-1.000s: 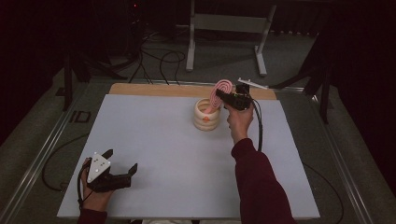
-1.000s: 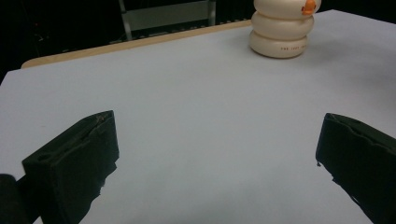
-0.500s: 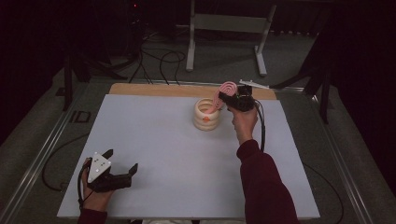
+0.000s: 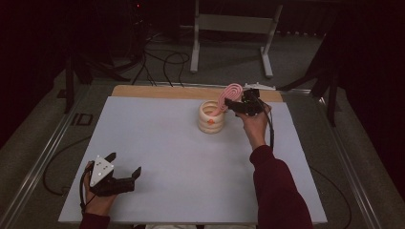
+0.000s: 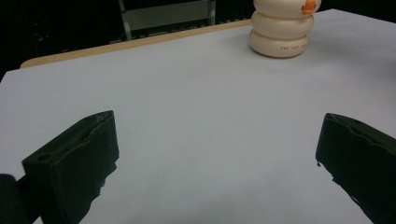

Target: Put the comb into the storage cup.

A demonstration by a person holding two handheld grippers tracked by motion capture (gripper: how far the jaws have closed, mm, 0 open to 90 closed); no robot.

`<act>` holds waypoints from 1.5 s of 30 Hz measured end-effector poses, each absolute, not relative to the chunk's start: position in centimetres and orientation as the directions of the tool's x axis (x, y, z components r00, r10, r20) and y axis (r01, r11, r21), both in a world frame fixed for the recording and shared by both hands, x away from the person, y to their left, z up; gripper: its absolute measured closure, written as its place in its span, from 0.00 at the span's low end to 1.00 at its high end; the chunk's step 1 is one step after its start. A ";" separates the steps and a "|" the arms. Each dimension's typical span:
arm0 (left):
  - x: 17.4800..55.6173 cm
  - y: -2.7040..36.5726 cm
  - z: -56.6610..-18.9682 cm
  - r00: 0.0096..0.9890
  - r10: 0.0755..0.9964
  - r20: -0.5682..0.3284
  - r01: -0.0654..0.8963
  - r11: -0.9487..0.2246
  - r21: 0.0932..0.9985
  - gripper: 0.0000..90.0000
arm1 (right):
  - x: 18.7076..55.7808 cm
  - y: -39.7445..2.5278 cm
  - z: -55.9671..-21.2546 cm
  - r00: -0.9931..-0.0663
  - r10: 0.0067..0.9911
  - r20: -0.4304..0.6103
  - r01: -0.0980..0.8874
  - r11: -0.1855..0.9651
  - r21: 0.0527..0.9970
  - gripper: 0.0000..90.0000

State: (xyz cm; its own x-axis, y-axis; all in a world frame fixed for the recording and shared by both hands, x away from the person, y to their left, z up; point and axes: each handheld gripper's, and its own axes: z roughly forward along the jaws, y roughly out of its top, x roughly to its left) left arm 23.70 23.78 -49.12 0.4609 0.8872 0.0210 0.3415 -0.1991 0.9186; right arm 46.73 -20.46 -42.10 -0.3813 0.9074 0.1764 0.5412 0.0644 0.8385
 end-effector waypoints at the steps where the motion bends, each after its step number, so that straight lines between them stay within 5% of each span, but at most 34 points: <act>1: 23.7 23.8 -49.1 0.462 0.887 0.022 0.342 -0.200 0.918 0.00 | 46.6 -20.6 -42.1 -0.383 0.907 0.172 0.538 0.068 0.840 0.22; 27: 23.9 23.7 -49.2 0.456 0.890 0.020 0.350 -0.199 0.915 0.00 | 42.3 -23.4 -42.2 -0.451 0.888 0.091 0.507 0.171 0.845 0.11; 45: 24.0 23.7 -49.0 0.446 0.894 0.034 0.344 -0.207 0.916 0.00 | 34.3 -25.2 -44.8 -0.484 0.874 -0.035 0.420 0.267 0.867 0.10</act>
